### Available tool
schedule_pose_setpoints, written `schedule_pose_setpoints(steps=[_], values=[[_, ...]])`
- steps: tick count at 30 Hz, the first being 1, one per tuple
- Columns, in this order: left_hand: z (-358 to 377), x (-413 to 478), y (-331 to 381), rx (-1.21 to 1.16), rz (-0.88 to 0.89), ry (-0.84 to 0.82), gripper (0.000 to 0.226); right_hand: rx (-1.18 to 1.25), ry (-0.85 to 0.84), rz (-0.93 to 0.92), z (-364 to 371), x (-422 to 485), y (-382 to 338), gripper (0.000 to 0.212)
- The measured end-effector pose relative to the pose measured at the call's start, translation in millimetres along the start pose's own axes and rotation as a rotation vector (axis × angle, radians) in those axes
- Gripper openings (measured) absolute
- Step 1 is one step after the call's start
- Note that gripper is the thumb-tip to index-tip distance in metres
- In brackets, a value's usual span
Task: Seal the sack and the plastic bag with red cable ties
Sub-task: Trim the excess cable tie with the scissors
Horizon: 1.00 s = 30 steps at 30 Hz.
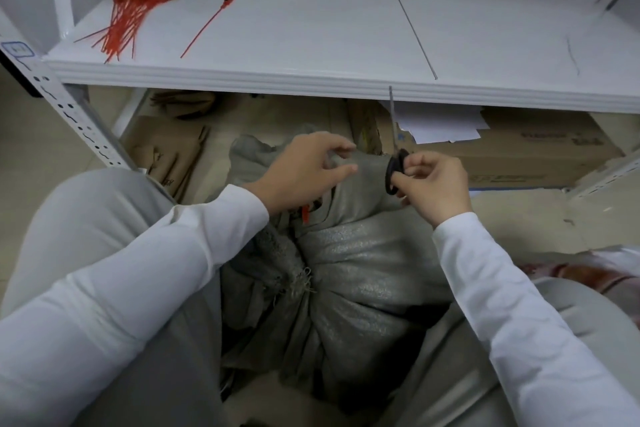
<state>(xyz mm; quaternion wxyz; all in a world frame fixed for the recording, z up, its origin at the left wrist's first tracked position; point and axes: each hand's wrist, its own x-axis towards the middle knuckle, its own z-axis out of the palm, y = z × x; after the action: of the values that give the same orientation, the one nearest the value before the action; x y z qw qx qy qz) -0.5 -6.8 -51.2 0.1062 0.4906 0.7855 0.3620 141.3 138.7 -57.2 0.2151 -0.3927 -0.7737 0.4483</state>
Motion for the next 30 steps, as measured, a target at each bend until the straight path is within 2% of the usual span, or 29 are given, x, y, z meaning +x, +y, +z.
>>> schedule_pose_setpoints(steps=[3,5,7,10,12,14,18,23,30], values=[[4,3,-15,0.141,-0.087,-0.211,0.058,-0.017,-0.046,0.014,-4,1,0,0.022],[9,4,-20,0.227,-0.087,-0.36,0.045,-0.04,-0.071,0.024,-3,0,0,0.029],[11,4,-21,0.295,-0.05,-0.428,0.027,-0.081,-0.094,0.033,-1,0,2,0.028],[6,6,-20,0.282,-0.043,-0.401,0.012,-0.117,-0.133,0.039,0,0,3,0.026],[-2,7,-19,0.244,-0.067,-0.334,0.032,-0.157,-0.164,0.039,-2,1,4,0.027],[-8,11,-23,0.225,-0.091,-0.272,0.041,-0.279,-0.181,0.017,-5,4,7,0.03],[-14,10,-23,0.207,-0.083,-0.203,0.022,-0.653,-0.267,-0.032,-9,6,7,0.033],[-12,10,-23,0.169,-0.104,-0.127,0.016,-0.904,-0.517,-0.033,1,-5,4,0.047],[-12,10,-21,0.142,-0.065,-0.103,0.019,-0.8,-0.491,-0.186,32,-10,14,0.053]])
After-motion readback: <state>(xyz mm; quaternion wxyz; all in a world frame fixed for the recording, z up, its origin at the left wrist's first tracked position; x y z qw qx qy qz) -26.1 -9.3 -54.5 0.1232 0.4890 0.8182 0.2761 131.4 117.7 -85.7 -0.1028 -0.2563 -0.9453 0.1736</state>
